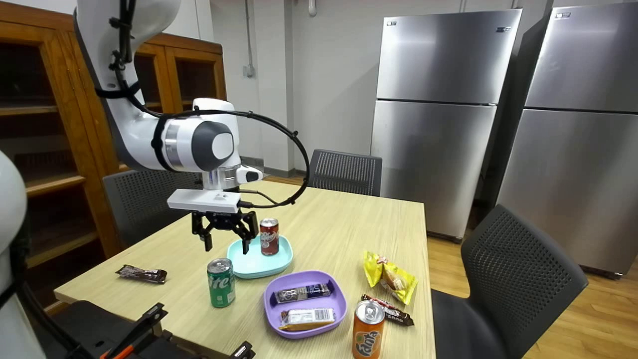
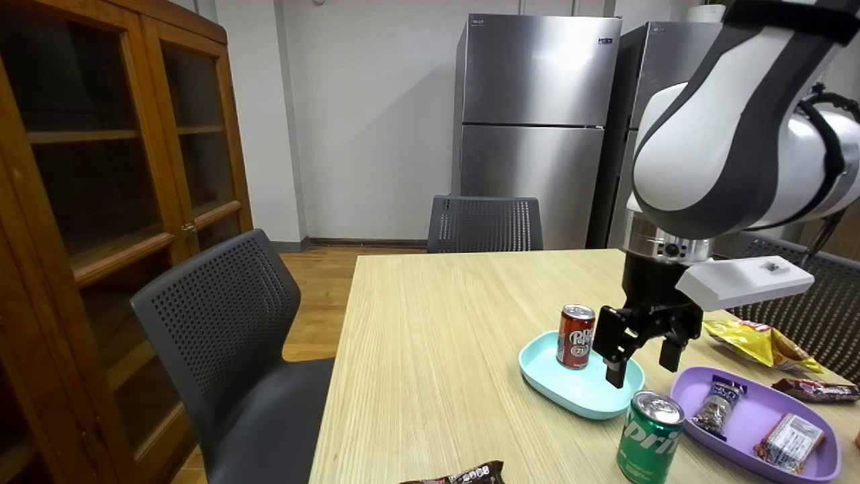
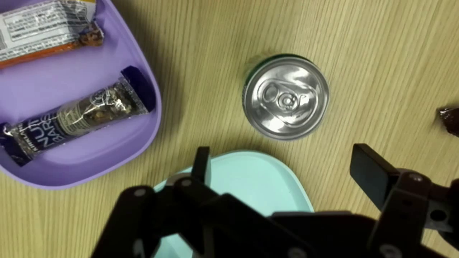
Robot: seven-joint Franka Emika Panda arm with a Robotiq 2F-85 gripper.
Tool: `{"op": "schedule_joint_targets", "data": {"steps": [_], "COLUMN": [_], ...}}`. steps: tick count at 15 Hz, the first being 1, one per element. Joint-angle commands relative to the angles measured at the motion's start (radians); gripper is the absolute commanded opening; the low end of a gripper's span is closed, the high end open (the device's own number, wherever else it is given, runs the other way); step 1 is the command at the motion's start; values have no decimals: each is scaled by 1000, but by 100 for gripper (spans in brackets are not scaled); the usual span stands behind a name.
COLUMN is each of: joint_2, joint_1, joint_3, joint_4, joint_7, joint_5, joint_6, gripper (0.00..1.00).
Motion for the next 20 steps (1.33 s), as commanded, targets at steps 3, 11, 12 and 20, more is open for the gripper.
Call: {"op": "schedule_joint_targets", "data": {"steps": [3, 11, 12, 20], "joint_2": [-31, 6, 14, 62], "joint_1": [-11, 23, 26, 53], "joint_3": [12, -50, -54, -63], "joint_4": [-88, -103, -100, -87], "joint_7": [11, 101, 107, 125], "joint_5": [21, -75, -81, -95], "joint_6": [77, 101, 101, 103], "gripper": [100, 100, 100, 100]}}
